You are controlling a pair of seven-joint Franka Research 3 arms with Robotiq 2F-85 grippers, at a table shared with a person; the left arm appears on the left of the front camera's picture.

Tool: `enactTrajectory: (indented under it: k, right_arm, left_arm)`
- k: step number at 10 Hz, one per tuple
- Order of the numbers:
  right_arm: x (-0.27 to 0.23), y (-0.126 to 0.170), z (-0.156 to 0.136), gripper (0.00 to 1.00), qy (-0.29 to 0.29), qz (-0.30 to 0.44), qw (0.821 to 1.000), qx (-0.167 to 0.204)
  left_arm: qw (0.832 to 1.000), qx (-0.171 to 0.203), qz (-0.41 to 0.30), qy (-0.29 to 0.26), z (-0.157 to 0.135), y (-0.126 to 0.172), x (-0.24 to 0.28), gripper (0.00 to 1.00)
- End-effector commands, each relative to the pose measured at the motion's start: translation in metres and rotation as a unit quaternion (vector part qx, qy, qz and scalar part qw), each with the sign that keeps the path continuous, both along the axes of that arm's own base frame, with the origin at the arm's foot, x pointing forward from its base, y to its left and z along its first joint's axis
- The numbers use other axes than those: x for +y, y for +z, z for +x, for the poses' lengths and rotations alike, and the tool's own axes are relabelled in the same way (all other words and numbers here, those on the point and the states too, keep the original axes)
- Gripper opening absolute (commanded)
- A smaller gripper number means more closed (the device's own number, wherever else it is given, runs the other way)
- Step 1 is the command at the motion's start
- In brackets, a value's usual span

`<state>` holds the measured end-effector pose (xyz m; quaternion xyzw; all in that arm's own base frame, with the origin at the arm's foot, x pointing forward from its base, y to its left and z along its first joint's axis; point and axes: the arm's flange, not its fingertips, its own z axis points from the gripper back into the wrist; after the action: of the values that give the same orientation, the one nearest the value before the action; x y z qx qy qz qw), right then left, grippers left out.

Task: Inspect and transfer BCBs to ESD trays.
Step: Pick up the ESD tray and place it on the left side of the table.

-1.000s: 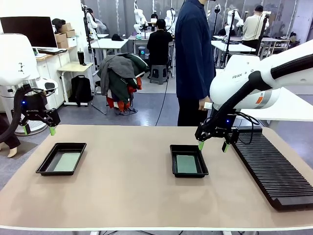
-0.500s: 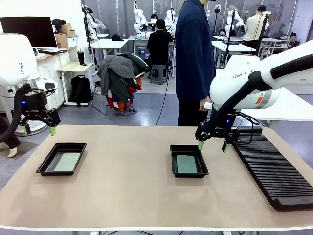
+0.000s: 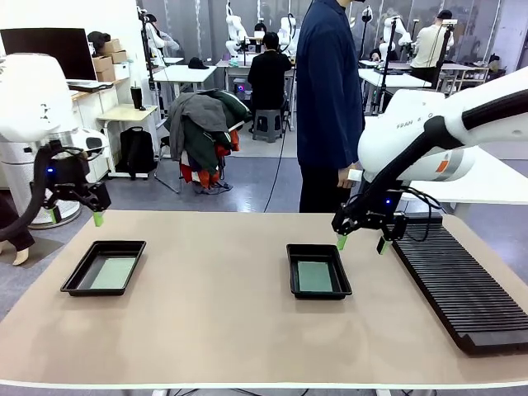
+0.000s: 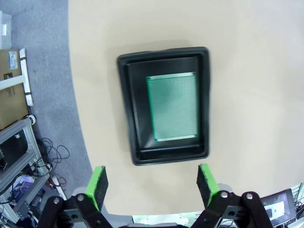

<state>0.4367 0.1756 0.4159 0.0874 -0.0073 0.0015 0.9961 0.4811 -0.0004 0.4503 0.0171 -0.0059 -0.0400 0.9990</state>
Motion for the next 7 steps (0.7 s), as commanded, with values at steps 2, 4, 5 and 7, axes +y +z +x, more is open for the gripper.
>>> enactTrajectory:
  k: [2, 4, 5, 7]
  right_arm:
    - [-0.055, 0.021, -0.022, 1.00, -0.009, 0.093, 0.996, -0.002]
    - [-0.086, 0.023, -0.025, 1.00, -0.003, 0.146, 0.989, 0.002]
    - [-0.102, 0.026, -0.024, 1.00, 0.013, 0.170, 0.985, 0.007]
    - [-0.127, 0.023, -0.024, 1.00, 0.024, 0.202, 0.979, 0.005]
  left_arm:
    - [1.000, 0.011, 0.004, 0.003, -0.015, 0.011, -0.055, 1.00]
    - [1.000, 0.007, -0.023, 0.011, -0.022, 0.015, -0.100, 1.00]
    - [0.999, 0.012, -0.030, 0.026, -0.026, 0.012, -0.126, 1.00]
    - [0.999, -0.006, -0.041, 0.034, -0.031, 0.007, -0.174, 1.00]
